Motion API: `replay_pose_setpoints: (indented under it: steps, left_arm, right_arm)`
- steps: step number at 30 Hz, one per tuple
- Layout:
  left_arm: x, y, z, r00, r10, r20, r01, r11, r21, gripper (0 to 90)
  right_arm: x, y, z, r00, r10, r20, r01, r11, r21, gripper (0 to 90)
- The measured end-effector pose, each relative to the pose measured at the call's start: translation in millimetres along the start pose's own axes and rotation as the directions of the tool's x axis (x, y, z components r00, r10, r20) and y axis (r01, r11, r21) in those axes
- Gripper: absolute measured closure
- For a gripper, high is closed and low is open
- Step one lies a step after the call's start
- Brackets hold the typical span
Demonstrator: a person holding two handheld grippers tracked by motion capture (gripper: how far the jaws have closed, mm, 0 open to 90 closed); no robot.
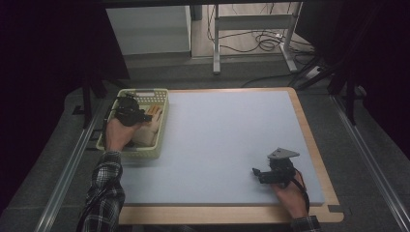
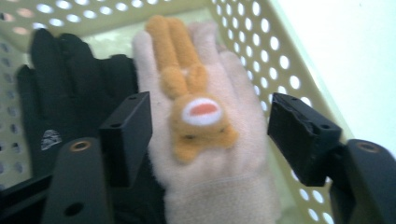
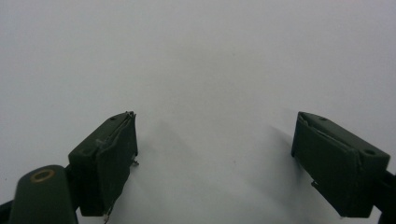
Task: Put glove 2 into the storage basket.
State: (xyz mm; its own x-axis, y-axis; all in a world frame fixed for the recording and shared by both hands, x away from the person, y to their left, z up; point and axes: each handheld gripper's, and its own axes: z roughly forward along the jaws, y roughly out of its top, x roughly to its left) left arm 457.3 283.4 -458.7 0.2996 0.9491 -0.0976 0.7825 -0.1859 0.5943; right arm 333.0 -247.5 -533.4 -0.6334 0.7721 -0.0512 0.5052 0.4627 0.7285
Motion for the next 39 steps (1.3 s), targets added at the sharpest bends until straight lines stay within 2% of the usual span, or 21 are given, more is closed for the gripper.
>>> replay_pose_setpoints:
  steps: [1, 2, 3, 4, 5, 6, 9, 10, 11, 12, 15, 16, 19, 21, 22, 25, 30, 33, 35, 39]
  left_arm:
    - [1.4, -1.1, -0.4, 0.9998, -0.002, -0.022, 0.002, 1.0000, -0.003, 39.9]
    - [4.0, -3.0, 0.5, 0.9987, -0.017, -0.048, 0.017, 0.9999, 0.002, 50.2]
    - [4.0, -3.0, 0.5, 0.9987, -0.017, -0.048, 0.017, 0.9999, 0.002, 55.7]
    - [7.4, -5.4, 2.3, 0.9949, -0.024, -0.098, 0.024, 0.9997, 0.006, 61.7]
    - [7.4, -5.4, 2.3, 0.9949, -0.024, -0.098, 0.024, 0.9997, 0.006, 65.1]
    - [8.3, -6.6, 3.5, 0.9924, -0.034, -0.118, 0.036, 0.9993, 0.009, 65.1]
    - [12.2, -9.1, 11.3, 0.9857, -0.028, -0.166, 0.040, 0.9967, 0.070, 70.2]
    - [13.2, -10.1, 14.7, 0.9854, -0.028, -0.168, 0.043, 0.9950, 0.090, 71.4]
    - [13.7, -10.8, 17.3, 0.9865, -0.028, -0.161, 0.045, 0.9939, 0.101, 71.4]
    - [12.6, -11.9, 24.3, 0.9908, -0.026, -0.133, 0.043, 0.9911, 0.126, 71.9]
    - [8.4, -11.4, 31.0, 0.9937, -0.018, -0.110, 0.034, 0.9892, 0.143, 73.4]
    - [5.8, -10.3, 33.2, 0.9957, -0.020, -0.091, 0.033, 0.9891, 0.144, 73.7]
    - [0.1, -7.4, 35.4, 0.9972, -0.008, -0.074, 0.018, 0.9902, 0.139, 74.0]
    - [-2.1, -6.3, 34.9, 0.9992, -0.015, -0.038, 0.020, 0.9919, 0.125, 74.1]
    - [-2.2, -6.5, 34.7, 0.9992, -0.021, -0.033, 0.025, 0.9925, 0.120, 73.5]
    - [-0.1, -7.7, 32.7, 0.9983, -0.014, -0.056, 0.021, 0.9926, 0.120, 68.4]
    - [7.3, -11.0, 21.9, 0.9959, -0.015, -0.089, 0.021, 0.9975, 0.067, 50.6]
    - [9.4, -12.6, 15.0, 0.9937, -0.012, -0.111, 0.017, 0.9991, 0.040, 42.9]
    - [10.7, -14.3, 10.1, 0.9937, -0.012, -0.111, 0.013, 0.9999, 0.011, 38.2]
    - [12.8, -17.6, 1.1, 0.9965, -0.018, -0.082, 0.015, 0.9993, -0.035, 30.4]
  right_arm:
    - [0.0, 0.0, 0.0, 1.0000, 0.000, 0.000, 0.000, 1.000, 0.000, 14.1]
    - [0.0, 0.0, 0.0, 1.0000, 0.000, 0.000, 0.000, 1.000, 0.000, 14.1]
    - [0.0, 0.0, 0.0, 1.0000, 0.000, 0.000, 0.000, 1.000, 0.000, 14.1]
    - [0.0, 0.0, 0.0, 1.0000, -0.001, 0.001, 0.001, 1.000, 0.000, 14.1]
    - [0.0, 0.0, 0.0, 1.0000, -0.001, 0.001, 0.001, 1.000, 0.000, 14.1]
    - [0.1, -0.1, 0.0, 1.0000, 0.000, 0.001, 0.000, 1.000, 0.000, 14.1]
    - [0.0, 0.0, 0.0, 1.0000, 0.000, 0.000, 0.000, 1.000, 0.000, 14.1]
    - [0.0, 0.0, 0.0, 1.0000, 0.000, 0.000, 0.000, 1.000, 0.000, 14.1]
    - [0.0, 0.0, 0.0, 1.0000, 0.000, 0.000, 0.000, 1.000, 0.000, 14.1]
    - [0.0, 0.0, 0.0, 1.0000, 0.000, 0.000, 0.000, 1.000, 0.000, 14.1]
    - [0.0, 0.0, 0.0, 1.0000, 0.000, 0.000, 0.000, 1.000, 0.000, 14.1]
    - [0.0, 0.0, 0.0, 1.0000, 0.000, 0.000, 0.000, 1.000, 0.000, 14.1]
    - [0.0, 0.0, 0.0, 1.0000, 0.000, 0.000, 0.000, 1.000, 0.000, 14.1]
    - [-0.1, 0.0, 0.0, 1.0000, 0.000, 0.000, 0.000, 1.000, 0.000, 14.1]
    - [-0.1, 0.0, 0.0, 1.0000, 0.000, 0.000, 0.000, 1.000, 0.000, 14.1]
    - [0.0, 0.0, 0.0, 1.0000, 0.000, 0.000, 0.000, 1.000, 0.000, 14.1]
    - [0.0, 0.0, 0.0, 1.0000, 0.000, 0.000, 0.000, 1.000, 0.000, 14.1]
    - [0.0, 0.0, 0.0, 1.0000, 0.000, 0.000, 0.000, 1.000, 0.000, 14.1]
    - [0.0, 0.0, 0.0, 1.0000, 0.000, 0.000, 0.000, 1.000, 0.000, 14.1]
    - [0.0, 0.0, 0.0, 1.0000, 0.000, 0.000, 0.000, 1.000, 0.000, 14.1]
